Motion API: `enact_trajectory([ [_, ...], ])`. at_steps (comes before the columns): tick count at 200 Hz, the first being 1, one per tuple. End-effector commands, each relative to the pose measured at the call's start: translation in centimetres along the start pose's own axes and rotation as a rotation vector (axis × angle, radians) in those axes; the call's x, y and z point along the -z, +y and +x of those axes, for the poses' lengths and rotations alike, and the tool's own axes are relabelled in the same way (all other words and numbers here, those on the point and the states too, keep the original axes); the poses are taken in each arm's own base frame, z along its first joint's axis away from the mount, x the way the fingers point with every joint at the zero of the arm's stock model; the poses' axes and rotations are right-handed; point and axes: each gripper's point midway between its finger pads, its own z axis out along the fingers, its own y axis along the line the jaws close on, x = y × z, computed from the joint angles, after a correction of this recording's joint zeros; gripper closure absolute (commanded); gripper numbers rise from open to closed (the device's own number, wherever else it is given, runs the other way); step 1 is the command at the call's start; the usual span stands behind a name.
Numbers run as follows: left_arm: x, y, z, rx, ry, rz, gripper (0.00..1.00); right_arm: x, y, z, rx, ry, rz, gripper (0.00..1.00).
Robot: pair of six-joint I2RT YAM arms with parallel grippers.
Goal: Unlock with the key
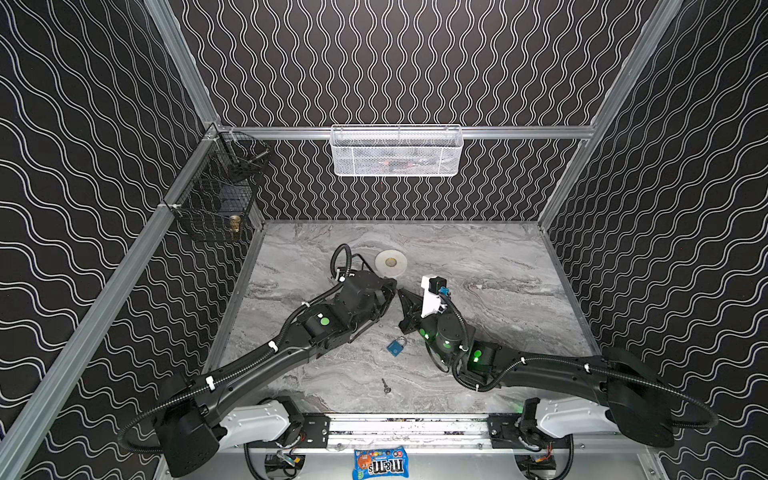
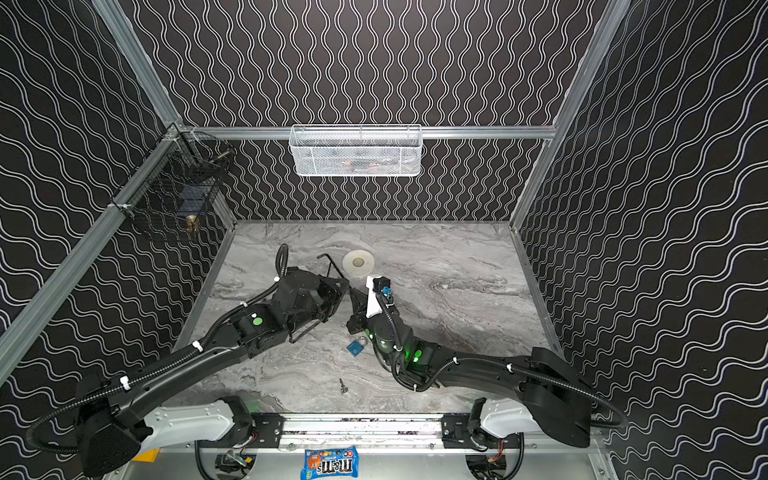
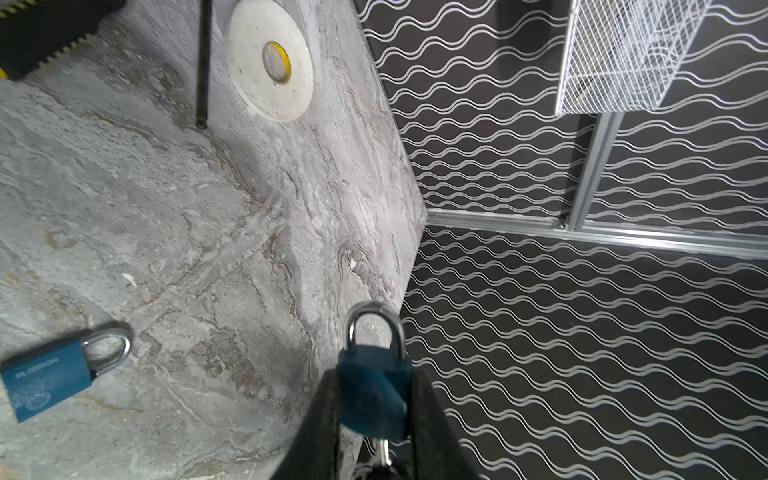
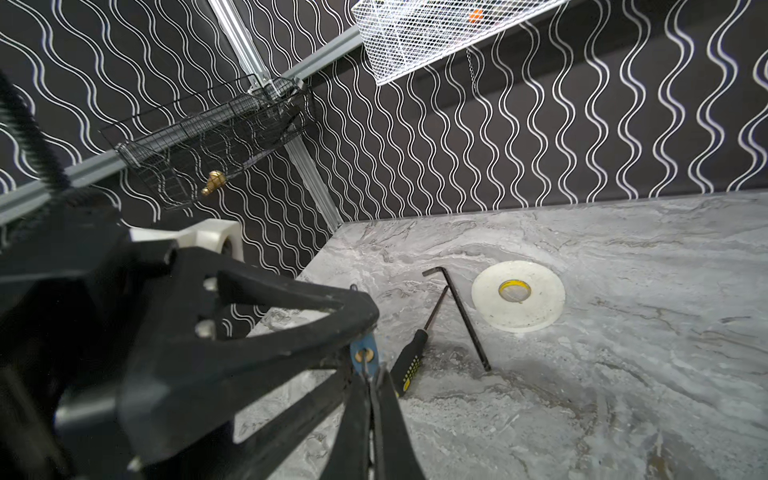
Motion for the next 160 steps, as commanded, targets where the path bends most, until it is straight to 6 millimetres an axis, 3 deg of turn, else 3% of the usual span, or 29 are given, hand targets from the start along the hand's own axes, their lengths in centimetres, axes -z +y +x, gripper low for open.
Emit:
enact_trajectory([
  [1,0.4,0.1,0.4,0.005,0.026,0.005,1.0,1.0,1.6,-0.5,-0.086,0.007,-0.097,1.0],
  [49,0.8,0.2,0.4,0.018,0.03,0.018,1.0,3.1,2.3,-1.8,-0.193,0.028,-0.215,1.0],
  [95,1.1,-0.4,1.0,0.041,0.069,0.057,1.0,2.9,-0.1,-0.7,-0.185,0.064,-0.104,1.0],
  [160,2.1,-0.8,0.9,0.04,0.077,0.073,1.0,2.3,-0.2,-1.2,-0.106,0.033,-0.083,1.0],
])
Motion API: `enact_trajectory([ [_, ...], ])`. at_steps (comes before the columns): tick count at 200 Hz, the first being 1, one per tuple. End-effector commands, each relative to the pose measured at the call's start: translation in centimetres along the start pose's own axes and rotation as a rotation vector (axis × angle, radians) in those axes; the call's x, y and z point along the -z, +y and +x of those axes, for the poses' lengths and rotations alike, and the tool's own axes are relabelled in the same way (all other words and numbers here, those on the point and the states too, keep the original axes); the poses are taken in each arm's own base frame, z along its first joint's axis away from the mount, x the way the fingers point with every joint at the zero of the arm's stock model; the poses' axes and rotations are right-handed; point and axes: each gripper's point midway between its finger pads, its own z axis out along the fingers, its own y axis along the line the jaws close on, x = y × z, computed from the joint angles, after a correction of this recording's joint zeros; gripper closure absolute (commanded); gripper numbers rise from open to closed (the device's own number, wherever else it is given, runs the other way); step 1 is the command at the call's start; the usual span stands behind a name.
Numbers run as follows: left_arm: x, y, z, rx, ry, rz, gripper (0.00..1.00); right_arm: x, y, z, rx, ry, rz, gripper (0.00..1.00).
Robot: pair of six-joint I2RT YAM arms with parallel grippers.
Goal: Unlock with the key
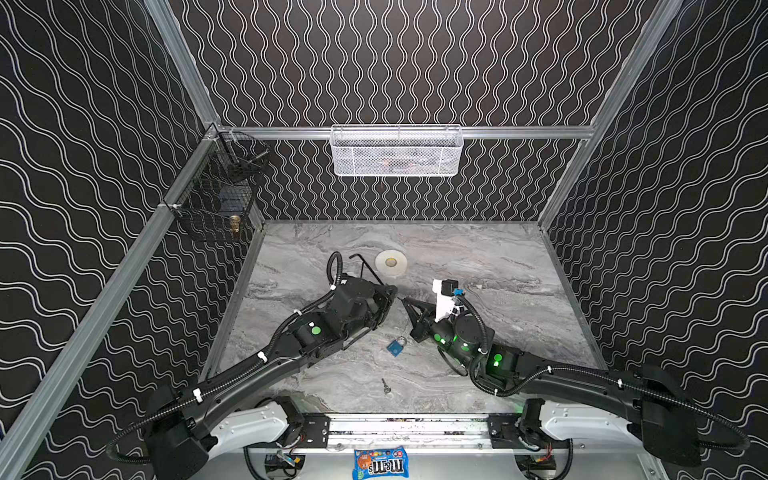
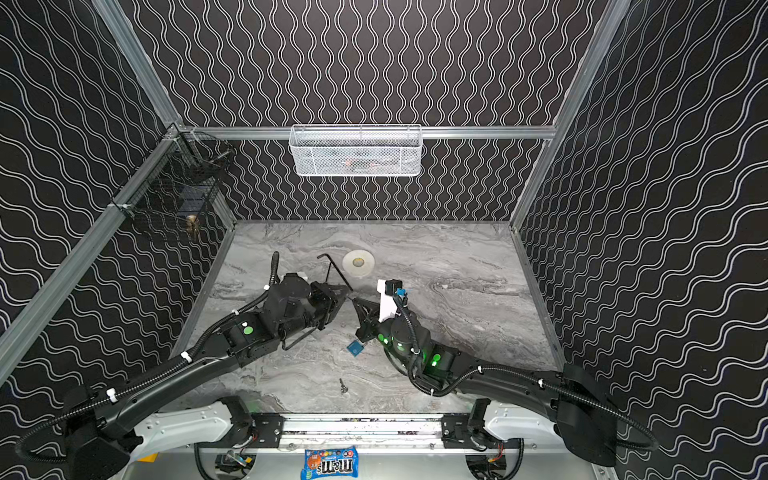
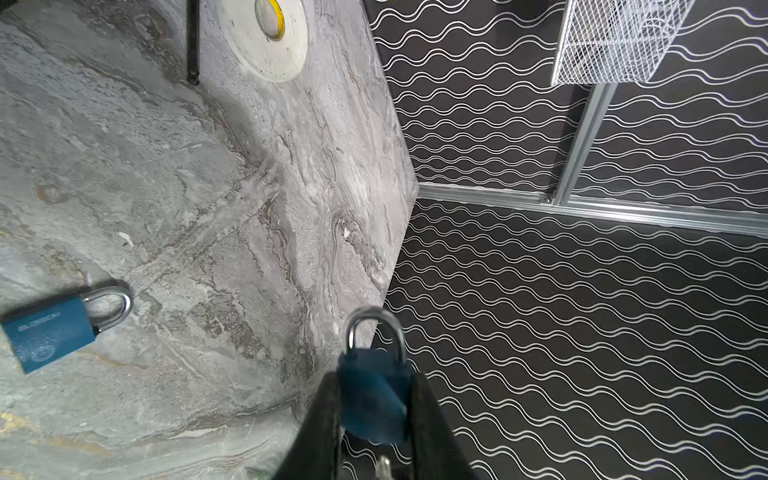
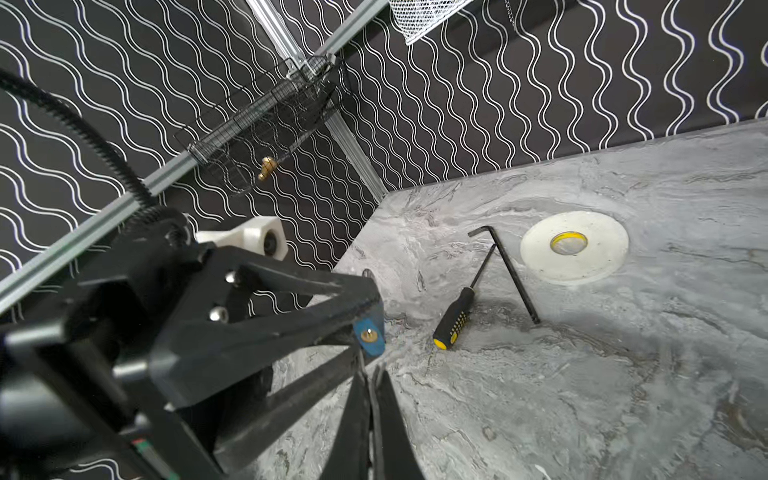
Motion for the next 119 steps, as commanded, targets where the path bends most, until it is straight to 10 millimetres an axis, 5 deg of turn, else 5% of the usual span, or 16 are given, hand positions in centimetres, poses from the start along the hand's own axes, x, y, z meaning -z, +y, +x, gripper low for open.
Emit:
enact_trajectory([
  [1,0.5,-1.1,0.0,0.009,0.006,0.036,1.0,0.0,0.0,-1.3,0.013,-0.049,0.017,1.0],
  [119,0.4,-1.7,0.2,-0.006,0.013,0.039,1.0,-0.5,1.3,-1.8,0.048,-0.056,-0.031,1.0],
])
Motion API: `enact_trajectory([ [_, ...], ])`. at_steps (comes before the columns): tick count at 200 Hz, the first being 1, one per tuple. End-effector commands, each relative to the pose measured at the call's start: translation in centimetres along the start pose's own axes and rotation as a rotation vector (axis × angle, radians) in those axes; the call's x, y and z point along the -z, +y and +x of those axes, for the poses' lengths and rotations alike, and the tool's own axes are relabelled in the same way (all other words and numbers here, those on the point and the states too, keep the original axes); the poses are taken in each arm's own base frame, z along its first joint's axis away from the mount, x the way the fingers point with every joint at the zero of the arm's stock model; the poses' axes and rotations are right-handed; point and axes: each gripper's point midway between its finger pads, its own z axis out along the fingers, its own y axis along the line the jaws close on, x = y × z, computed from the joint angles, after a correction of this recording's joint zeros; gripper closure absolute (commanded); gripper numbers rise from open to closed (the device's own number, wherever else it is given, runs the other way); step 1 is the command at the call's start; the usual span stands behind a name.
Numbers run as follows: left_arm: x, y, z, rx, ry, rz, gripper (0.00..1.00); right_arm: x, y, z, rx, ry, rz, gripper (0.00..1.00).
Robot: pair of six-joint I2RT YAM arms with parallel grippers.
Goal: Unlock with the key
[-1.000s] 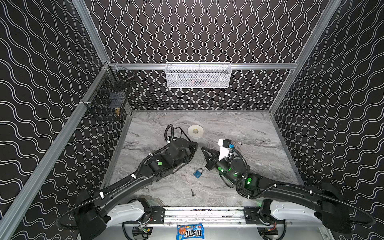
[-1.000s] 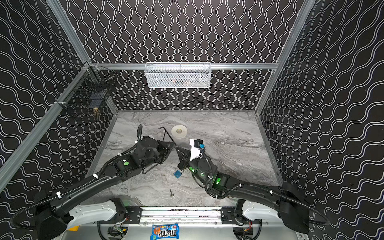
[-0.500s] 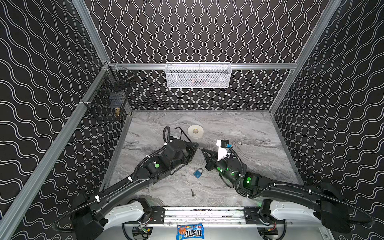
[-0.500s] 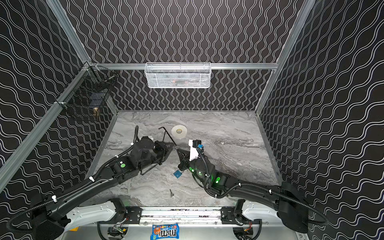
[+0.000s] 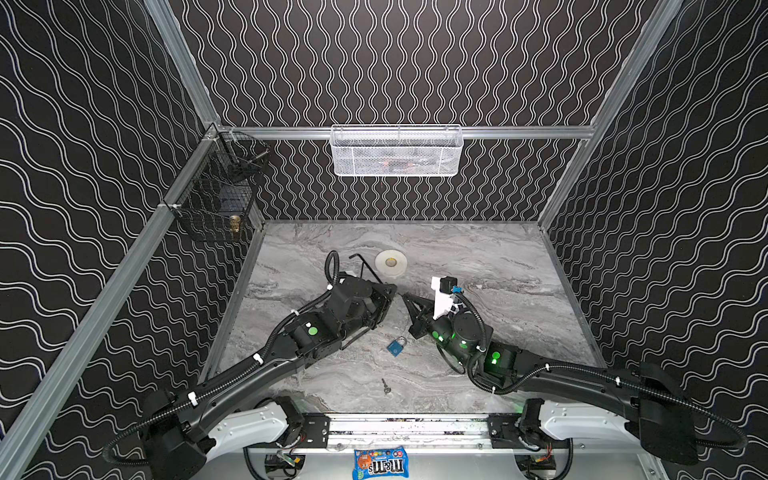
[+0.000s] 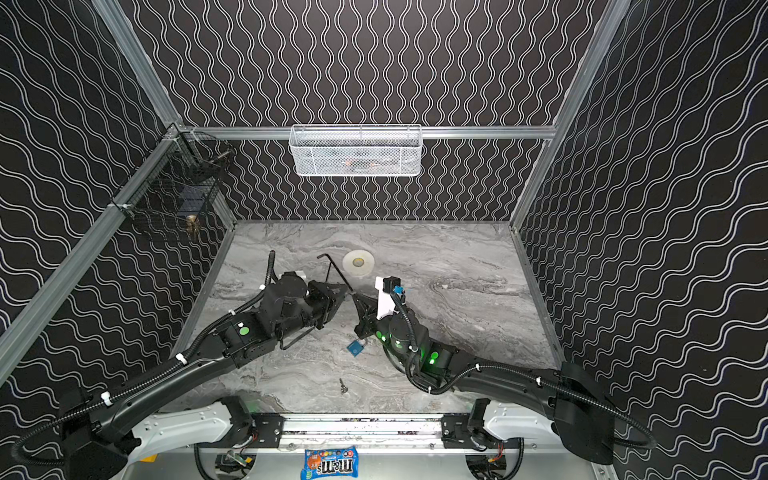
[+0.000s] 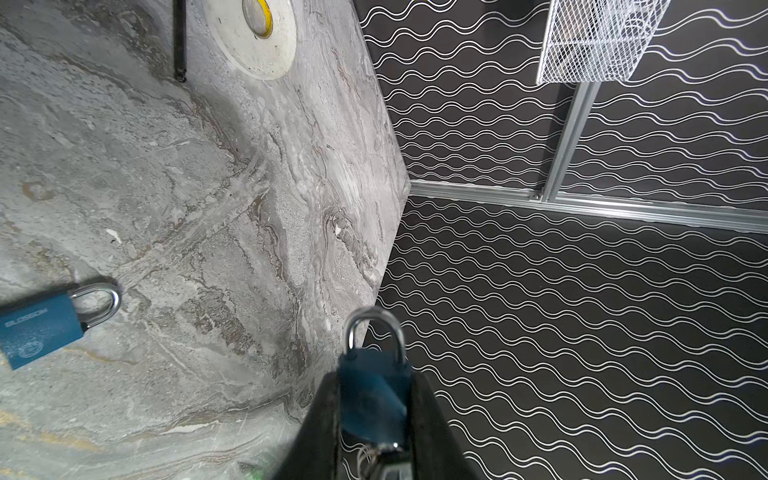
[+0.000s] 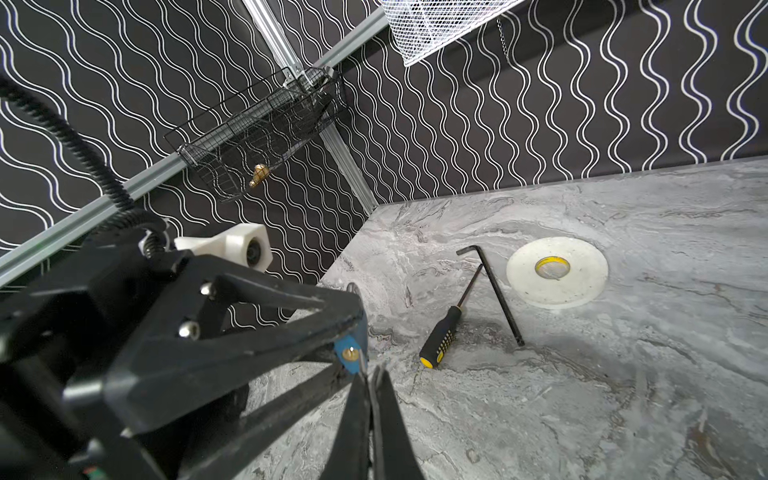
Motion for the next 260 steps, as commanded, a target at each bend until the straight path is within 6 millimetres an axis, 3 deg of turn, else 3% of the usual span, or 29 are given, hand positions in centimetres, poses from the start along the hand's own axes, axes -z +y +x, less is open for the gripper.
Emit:
enact_trajectory([
  [1,0.0,-1.0,0.2,-0.008,0.008,0.023,1.0,0.0,1.0,-0.9,-0.001,-0.028,-0.039,1.0],
  [89,-0.1,-1.3,0.3,-0.01,0.016,0.032,1.0,-0.7,-0.6,-0.7,0.008,-0.035,0.057,1.0],
  [218,-0.5,-1.5,0.8,-0.028,0.035,0.013,1.0,-1.3,0.5,-1.6,0.037,-0.055,0.033,1.0],
  [260,-0.5,-1.6,0.8,-0.034,0.031,0.007,1.0,-2.1,-0.9,-1.4,0.068,-0.058,0.125,1.0],
])
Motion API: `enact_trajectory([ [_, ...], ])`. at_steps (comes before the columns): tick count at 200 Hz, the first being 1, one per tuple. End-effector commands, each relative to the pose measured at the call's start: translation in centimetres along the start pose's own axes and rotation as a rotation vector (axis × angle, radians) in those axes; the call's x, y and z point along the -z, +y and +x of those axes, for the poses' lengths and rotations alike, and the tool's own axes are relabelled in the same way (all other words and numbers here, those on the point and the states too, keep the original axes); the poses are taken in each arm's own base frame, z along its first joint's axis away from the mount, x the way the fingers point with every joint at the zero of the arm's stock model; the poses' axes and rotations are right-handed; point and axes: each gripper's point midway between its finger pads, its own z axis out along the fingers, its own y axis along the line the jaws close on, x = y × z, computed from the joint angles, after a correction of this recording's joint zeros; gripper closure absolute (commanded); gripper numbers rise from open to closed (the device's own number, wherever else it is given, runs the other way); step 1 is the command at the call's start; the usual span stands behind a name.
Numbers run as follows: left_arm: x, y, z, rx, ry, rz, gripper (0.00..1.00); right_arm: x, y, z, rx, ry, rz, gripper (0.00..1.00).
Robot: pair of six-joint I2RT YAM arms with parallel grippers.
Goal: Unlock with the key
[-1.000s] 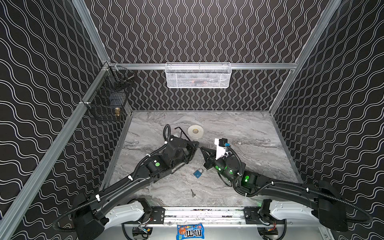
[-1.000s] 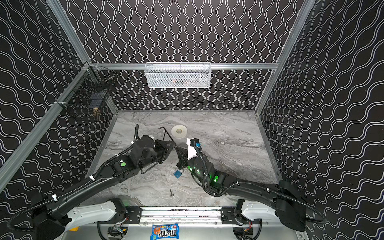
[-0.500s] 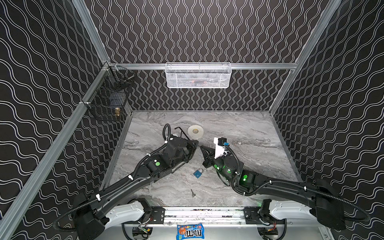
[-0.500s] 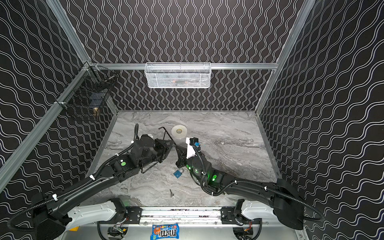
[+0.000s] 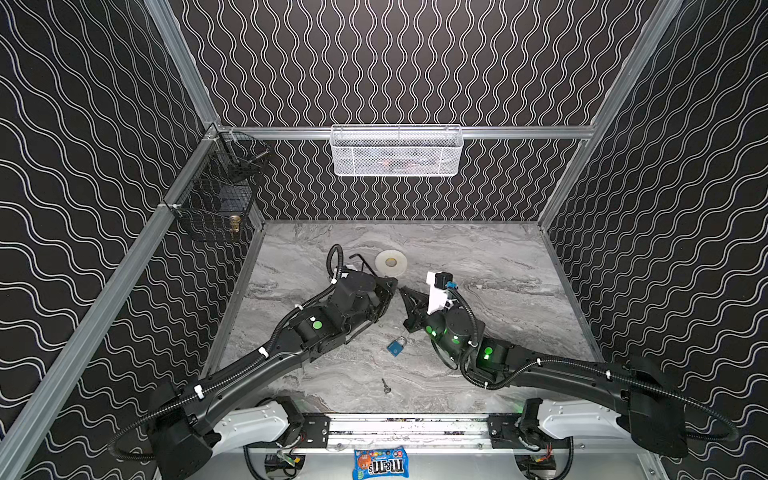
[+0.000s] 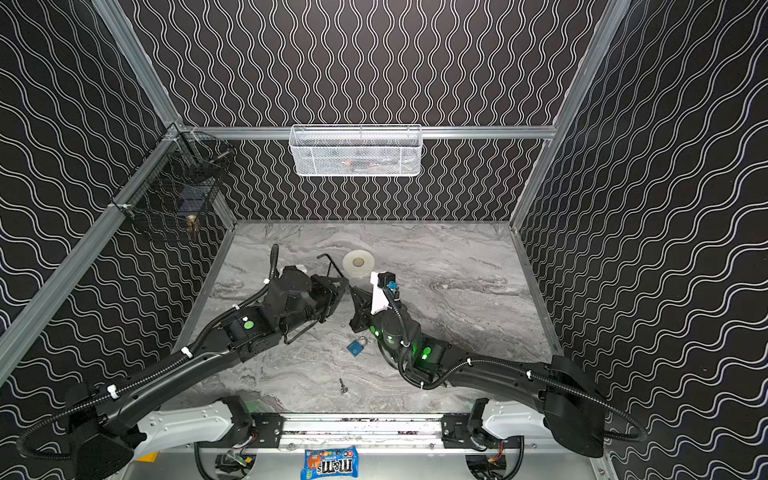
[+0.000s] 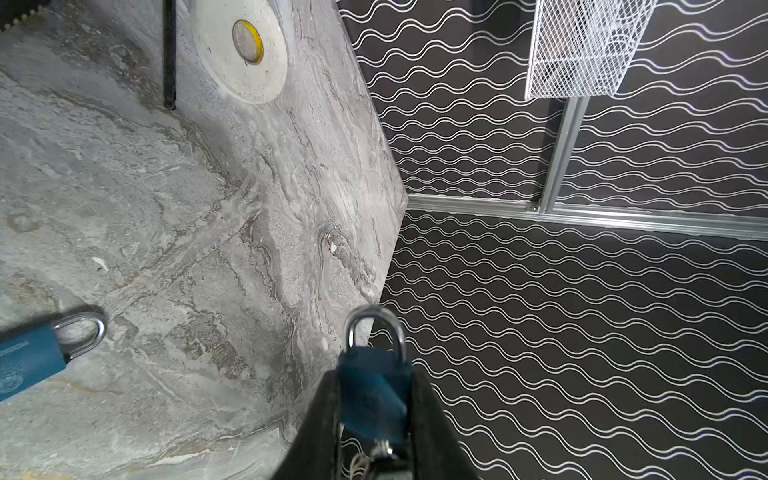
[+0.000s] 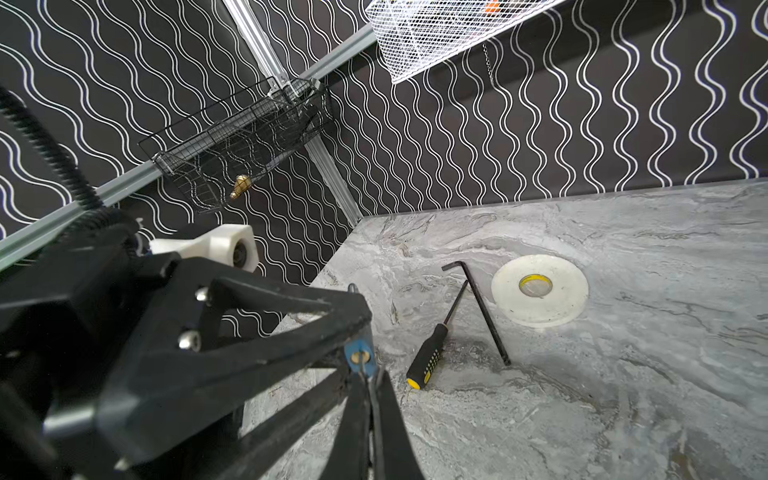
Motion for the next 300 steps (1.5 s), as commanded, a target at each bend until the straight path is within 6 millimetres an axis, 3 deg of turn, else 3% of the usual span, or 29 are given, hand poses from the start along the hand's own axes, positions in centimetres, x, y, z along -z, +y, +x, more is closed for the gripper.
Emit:
enact_trajectory([
  [1,0.3,-0.8,1.4,-0.011,0.076,0.012,1.0,-0.5,-0.6,-0.6,0.02,-0.028,0.057,1.0],
  [37,0.0,-1.1,1.6,-0.006,0.074,-0.001,1.0,-1.0,-0.7,-0.3,0.076,-0.043,0.077,1.0],
  [83,-0.9,-0.7,1.6,0.013,0.063,-0.027,1.0,-1.3,0.7,0.1,0.171,-0.06,0.053,1.0],
  [116,-1.2,-0.3,1.7,0.029,0.061,-0.04,1.0,-1.0,1.0,-0.5,0.194,-0.119,0.064,1.0],
  [175,-1.1,-0.1,1.4,0.049,0.049,-0.036,1.0,-0.4,3.8,-0.2,0.265,-0.166,-0.053,1.0],
  [225,-0.5,-0.6,1.0,0.057,0.031,-0.013,1.0,-0.3,3.0,2.4,0.311,-0.122,-0.071,1.0],
  [300,-0.1,-1.4,1.3,0.077,0.056,0.033,1.0,-1.2,2.4,3.7,0.356,-0.119,-0.031,1.0],
])
